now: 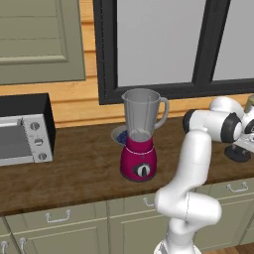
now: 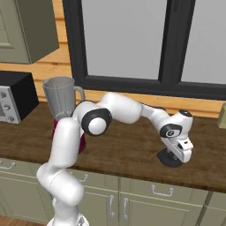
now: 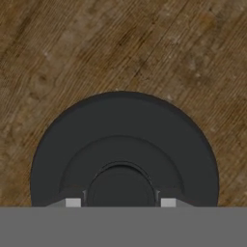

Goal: Close the lid blender by securely placing the lid on top.

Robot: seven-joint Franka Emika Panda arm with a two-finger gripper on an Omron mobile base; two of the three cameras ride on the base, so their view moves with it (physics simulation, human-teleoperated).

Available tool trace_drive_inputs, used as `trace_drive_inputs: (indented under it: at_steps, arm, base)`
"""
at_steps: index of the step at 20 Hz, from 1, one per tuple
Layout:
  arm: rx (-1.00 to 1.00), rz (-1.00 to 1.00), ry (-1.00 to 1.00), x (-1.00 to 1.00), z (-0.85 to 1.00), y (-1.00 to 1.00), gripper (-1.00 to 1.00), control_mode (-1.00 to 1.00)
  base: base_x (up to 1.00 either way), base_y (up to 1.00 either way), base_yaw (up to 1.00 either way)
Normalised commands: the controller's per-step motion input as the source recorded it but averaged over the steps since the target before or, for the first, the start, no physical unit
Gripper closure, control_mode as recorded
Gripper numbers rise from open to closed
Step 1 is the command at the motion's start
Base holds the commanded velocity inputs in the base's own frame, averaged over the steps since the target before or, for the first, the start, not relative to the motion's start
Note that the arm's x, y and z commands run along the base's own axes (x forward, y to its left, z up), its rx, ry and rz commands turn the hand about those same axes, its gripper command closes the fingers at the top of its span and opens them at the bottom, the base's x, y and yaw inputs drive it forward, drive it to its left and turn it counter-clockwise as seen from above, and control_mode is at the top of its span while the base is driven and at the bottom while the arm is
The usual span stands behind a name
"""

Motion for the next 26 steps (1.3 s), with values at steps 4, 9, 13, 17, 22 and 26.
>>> trace_drive_inputs:
  at_steps: [4,9,13,17,22,26]
  arm:
    - [0.07,0.00,0.00,-0.12,0.42,0.00,1.00,-1.00]
    - [0.12,-0.04,0.00,-0.16,0.95,0.00,1.00,-1.00]
    - [0.06,-0.13,0.00,-0.14,1.00,0.27,1.00,-1.00]
    - [0.04,-0.19,-0.07,-0.05,1.00,0.59,1.00,-1.00]
    - [0.01,-0.21,-0.08,-0.01,1.00,0.95,1.00,-1.00]
    - [0.01,-0.20,-0.12,0.00,0.98,1.00,1.00,-1.00]
  base:
    - [0.00,0.00,0.00]
    - [0.00,0.00,0.00]
    - [0.00,0.00,0.00]
    - [0.00,0.00,0.00]
    - [0.00,0.00,0.00]
    - [0.00,0.00,0.00]
